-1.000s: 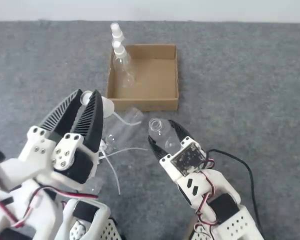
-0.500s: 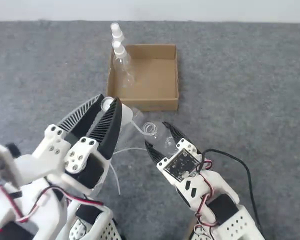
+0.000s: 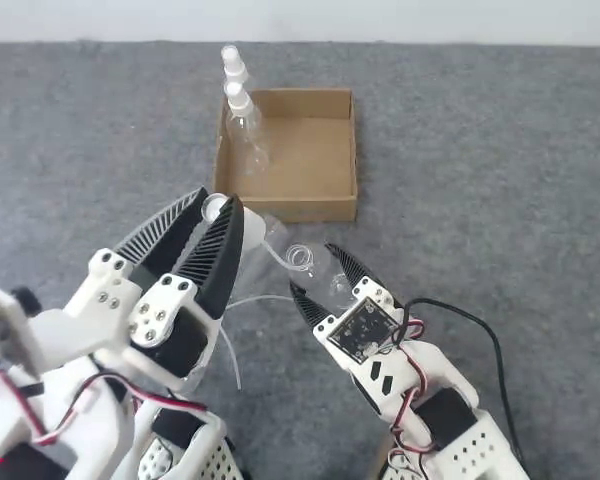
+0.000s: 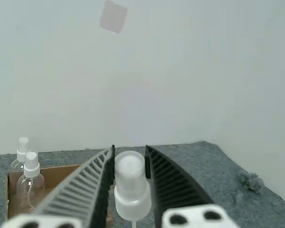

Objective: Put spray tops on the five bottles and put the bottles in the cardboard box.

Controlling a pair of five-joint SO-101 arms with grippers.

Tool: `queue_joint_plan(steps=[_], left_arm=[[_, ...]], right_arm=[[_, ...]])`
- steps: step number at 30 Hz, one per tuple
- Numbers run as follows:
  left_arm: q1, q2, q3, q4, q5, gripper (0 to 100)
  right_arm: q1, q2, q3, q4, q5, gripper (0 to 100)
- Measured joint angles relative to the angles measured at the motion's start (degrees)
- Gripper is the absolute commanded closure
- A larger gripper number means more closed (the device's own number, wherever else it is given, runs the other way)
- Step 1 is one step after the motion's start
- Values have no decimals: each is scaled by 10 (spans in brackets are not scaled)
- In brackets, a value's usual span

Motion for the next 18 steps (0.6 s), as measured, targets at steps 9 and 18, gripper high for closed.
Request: queue_joint_plan(steps=[9, 18], left_arm=[[-66, 0, 0, 0, -7, 987], [-70, 0, 0, 0, -7, 987]], right_arm=[[0, 0, 0, 0, 0, 979], [0, 0, 0, 0, 0, 979]])
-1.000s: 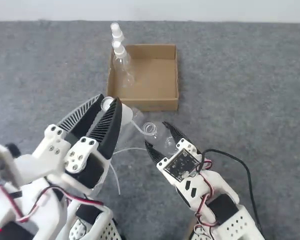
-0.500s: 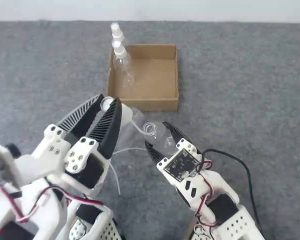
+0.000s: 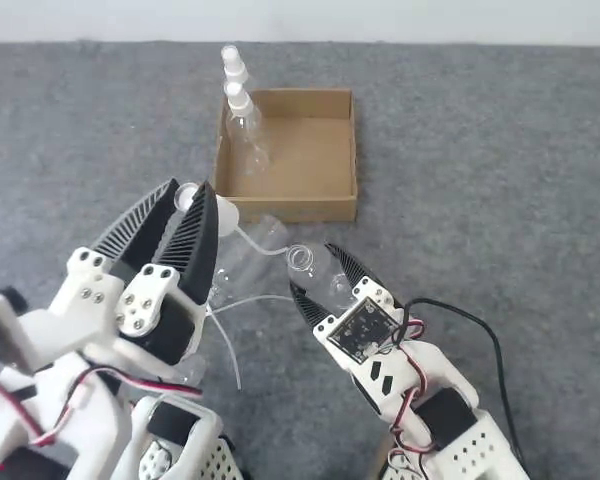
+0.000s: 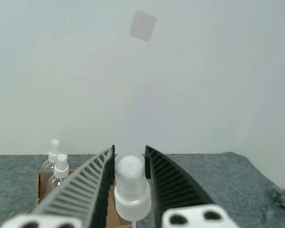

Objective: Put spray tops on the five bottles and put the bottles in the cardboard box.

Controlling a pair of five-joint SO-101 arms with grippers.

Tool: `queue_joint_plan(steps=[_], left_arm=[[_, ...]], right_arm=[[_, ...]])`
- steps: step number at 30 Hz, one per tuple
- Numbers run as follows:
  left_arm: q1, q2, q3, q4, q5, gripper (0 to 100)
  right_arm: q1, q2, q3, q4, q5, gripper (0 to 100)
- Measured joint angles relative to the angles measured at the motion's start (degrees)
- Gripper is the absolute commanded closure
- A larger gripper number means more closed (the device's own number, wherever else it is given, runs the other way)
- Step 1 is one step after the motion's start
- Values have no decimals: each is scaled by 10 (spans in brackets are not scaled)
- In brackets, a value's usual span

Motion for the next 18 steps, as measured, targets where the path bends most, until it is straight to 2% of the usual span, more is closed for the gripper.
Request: queue_joint_plan(steps=[6, 13, 18], left_arm=[[0, 0, 22, 0, 0, 985], [75, 0, 23, 0, 0, 985], [56, 0, 23, 0, 0, 986]], right_arm=[[0, 0, 0, -1, 0, 979], [2, 0, 0, -1, 0, 979], [2, 0, 0, -1, 0, 979]])
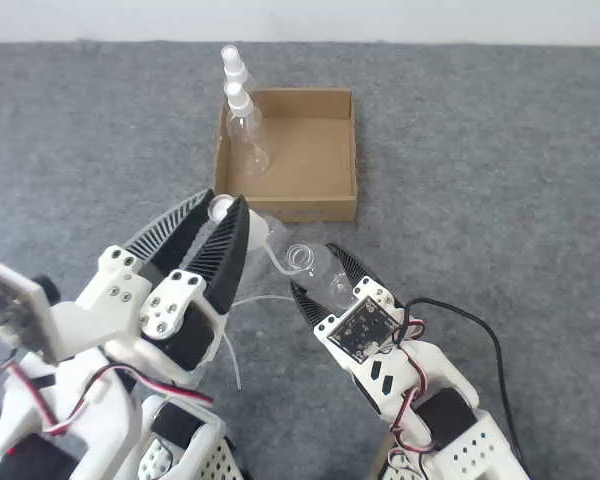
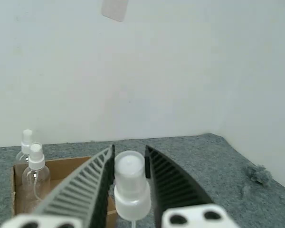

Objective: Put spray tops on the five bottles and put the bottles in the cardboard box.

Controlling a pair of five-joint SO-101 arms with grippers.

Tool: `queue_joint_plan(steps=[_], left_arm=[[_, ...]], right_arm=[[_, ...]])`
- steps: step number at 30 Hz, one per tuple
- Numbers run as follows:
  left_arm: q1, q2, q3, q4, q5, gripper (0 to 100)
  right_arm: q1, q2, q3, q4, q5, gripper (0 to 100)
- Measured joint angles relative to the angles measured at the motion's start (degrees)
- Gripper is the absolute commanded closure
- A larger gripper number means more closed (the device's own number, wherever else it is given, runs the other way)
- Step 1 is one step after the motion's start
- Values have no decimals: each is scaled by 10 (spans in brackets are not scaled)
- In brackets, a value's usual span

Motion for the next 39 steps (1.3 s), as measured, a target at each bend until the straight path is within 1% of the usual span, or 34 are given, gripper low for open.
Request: queue_joint_plan(steps=[4, 11, 21, 34, 39], left_arm=[[-18, 0, -5, 0, 0, 986], [-20, 0, -52, 16, 1, 986], [-20, -3, -54, 16, 1, 986], [-20, -4, 35, -18, 1, 985], [-20, -4, 85, -57, 3, 985]], right_arm=[[0, 0, 0, 0, 0, 979], [7, 0, 0, 0, 0, 979], [6, 0, 0, 0, 0, 979], [6, 0, 0, 0, 0, 979], [6, 0, 0, 0, 0, 979]])
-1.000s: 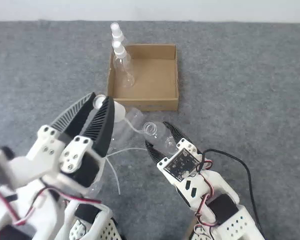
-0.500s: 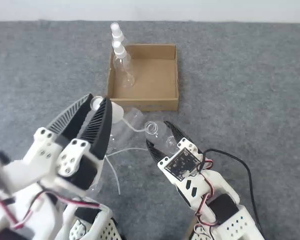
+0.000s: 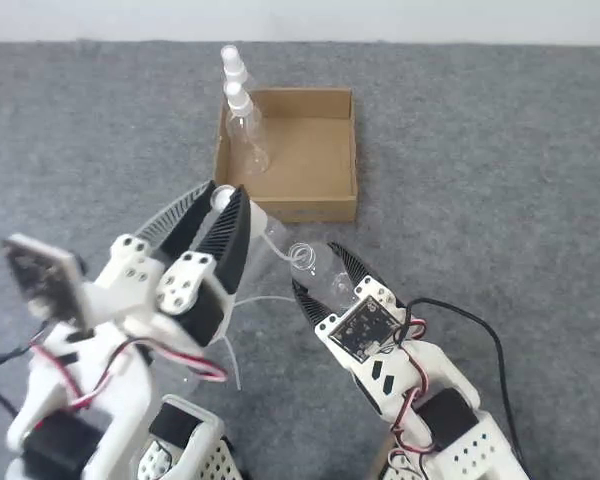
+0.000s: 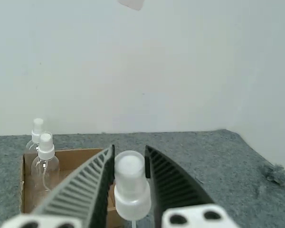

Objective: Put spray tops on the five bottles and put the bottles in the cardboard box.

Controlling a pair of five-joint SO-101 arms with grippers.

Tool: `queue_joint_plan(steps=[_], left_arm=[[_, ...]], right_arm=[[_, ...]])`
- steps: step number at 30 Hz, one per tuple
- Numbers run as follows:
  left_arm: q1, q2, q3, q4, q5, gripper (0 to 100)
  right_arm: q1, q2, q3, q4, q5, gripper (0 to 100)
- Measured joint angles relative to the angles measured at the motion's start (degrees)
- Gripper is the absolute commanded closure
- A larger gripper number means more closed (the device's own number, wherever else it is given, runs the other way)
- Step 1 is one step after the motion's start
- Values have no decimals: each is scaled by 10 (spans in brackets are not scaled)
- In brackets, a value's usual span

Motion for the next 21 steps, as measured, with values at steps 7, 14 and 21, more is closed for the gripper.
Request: queue_joint_plan(steps=[7, 14, 21], left_arm=[[47, 1, 65, -46, -2, 985], [69, 1, 75, -49, -3, 985], [71, 2, 117, -49, -3, 985]], right_arm=[[0, 0, 0, 0, 0, 979], [1, 0, 0, 0, 0, 979], [2, 0, 0, 0, 0, 979]])
